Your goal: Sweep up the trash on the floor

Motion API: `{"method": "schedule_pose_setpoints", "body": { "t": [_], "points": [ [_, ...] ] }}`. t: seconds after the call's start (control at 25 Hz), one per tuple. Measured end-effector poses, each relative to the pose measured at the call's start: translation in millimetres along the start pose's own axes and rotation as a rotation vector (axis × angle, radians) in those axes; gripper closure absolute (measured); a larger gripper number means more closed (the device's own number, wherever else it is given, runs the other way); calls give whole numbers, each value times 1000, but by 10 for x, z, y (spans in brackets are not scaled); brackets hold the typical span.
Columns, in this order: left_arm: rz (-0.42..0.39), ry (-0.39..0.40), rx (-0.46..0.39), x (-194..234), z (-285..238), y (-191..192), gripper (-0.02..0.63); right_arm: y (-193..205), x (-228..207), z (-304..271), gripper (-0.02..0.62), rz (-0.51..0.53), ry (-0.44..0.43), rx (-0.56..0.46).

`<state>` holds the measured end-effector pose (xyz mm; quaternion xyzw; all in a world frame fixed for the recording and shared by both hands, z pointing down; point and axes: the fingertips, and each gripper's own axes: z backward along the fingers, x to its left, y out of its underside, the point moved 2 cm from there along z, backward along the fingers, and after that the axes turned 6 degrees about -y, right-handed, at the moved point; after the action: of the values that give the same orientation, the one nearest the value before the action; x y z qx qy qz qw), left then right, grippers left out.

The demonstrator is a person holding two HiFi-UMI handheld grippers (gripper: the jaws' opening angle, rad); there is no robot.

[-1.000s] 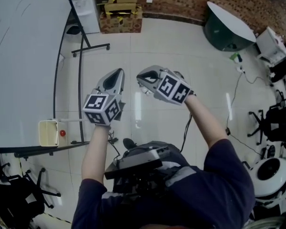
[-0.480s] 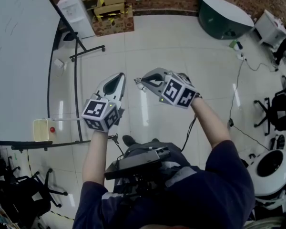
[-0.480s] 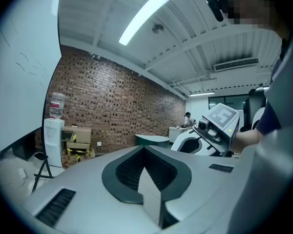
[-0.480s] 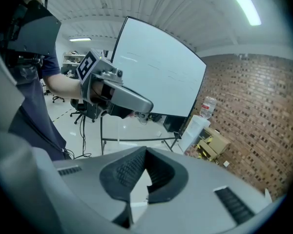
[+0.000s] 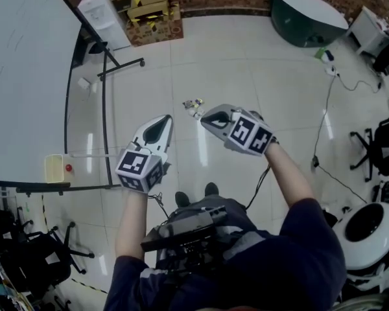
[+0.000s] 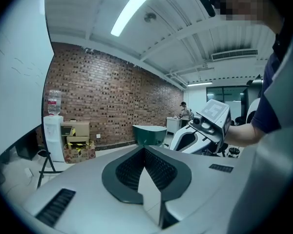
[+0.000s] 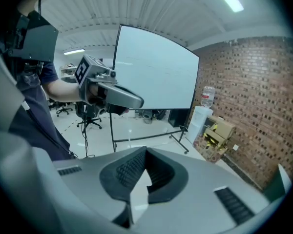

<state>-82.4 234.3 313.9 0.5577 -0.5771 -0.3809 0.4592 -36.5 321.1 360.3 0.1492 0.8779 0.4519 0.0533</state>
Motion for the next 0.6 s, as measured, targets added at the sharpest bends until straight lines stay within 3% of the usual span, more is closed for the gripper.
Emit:
{"method": "schedule_pose_setpoints", "body": {
  "t": [0.2,0.6],
  "points": [
    [-92,24,28,-113,309,138,606,78,282,-2,588,-64,-20,-21],
    [-60,81,28,-48,1041,442,606,-23,1035,-245,588,-87,-8,48]
  ]
}}
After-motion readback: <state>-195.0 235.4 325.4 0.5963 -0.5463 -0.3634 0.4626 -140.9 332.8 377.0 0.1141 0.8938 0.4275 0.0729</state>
